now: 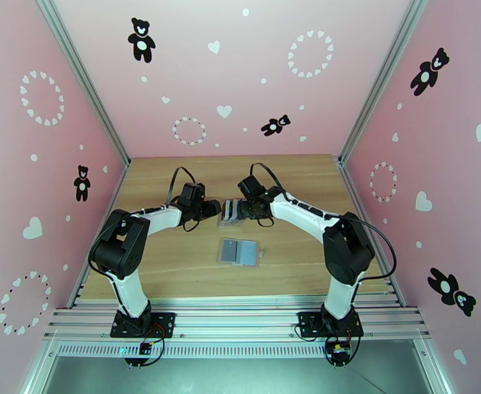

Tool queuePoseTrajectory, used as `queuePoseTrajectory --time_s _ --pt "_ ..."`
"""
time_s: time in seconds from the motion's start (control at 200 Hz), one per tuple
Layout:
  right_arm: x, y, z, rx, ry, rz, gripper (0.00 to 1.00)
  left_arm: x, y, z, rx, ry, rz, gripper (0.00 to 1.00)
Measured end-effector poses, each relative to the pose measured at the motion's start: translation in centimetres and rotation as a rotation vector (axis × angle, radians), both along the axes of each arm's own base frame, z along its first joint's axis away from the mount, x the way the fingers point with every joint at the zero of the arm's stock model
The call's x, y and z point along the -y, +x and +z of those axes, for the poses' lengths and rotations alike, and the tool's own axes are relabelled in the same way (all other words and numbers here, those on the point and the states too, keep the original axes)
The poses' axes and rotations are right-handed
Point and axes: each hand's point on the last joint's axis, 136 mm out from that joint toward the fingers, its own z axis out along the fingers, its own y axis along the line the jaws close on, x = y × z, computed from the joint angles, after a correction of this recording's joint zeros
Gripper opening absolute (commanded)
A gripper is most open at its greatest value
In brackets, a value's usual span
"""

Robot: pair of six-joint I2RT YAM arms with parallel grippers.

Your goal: Put the credit cards into the card holder

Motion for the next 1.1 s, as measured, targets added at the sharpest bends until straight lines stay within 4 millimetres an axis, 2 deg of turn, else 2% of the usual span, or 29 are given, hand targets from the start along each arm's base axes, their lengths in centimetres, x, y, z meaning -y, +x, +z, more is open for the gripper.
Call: queuePoseTrajectory --time_s 0.205,0.476,0.711,0.921,1.096 --pt "-0.7 1.5 0.6 0.015 0.012 0.000 0.65 0.6 -0.2 0.0 -0.009 -0.031 -0.021 0.62" --pt "-1.7 2.8 -0.1 0.002 0.001 0.014 0.64 0.9 -0.7 -1.7 -0.059 -0.037 -0.036 0.61" --pt "-1.9 3.0 -1.4 -0.025 -0.019 0.015 0.64 1.3 -0.5 -1.9 -0.070 -0.053 -0.049 0.52" --pt "-1.9 3.0 -2.5 -0.044 -0.034 0.015 0.64 1.6 -0.5 -1.9 -0.074 -0.062 -0.057 0.51" --pt "-1.6 3.2 -2.7 -0.047 -0.035 0.009 0.63 1.6 -0.5 -1.9 -0.074 -0.064 -0.059 0.50"
